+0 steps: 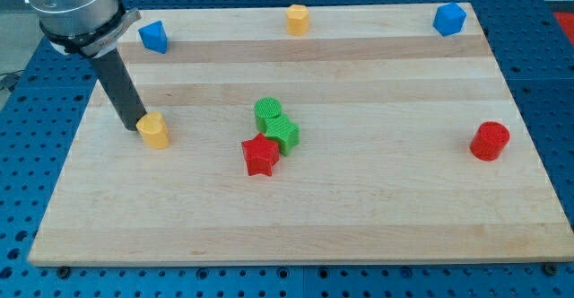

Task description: Push the yellow heart into green circle

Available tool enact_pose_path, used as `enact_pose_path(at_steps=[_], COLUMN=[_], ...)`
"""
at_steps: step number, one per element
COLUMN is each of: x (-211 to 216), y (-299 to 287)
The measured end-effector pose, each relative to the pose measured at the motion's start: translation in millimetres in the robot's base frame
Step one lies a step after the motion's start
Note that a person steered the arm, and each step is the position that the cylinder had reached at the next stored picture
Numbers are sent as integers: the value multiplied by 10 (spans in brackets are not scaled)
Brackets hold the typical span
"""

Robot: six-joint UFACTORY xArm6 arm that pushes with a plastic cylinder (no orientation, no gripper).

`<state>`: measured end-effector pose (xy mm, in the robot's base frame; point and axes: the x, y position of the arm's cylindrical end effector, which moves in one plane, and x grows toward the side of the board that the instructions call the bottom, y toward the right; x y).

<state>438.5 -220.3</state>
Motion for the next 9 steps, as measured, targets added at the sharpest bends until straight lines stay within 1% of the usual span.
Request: enact_pose_path(at_steps=[1, 2, 4, 5, 7, 9], x=[30, 94, 156, 201, 196, 196], y=[-12, -328, -328, -141, -45, 631])
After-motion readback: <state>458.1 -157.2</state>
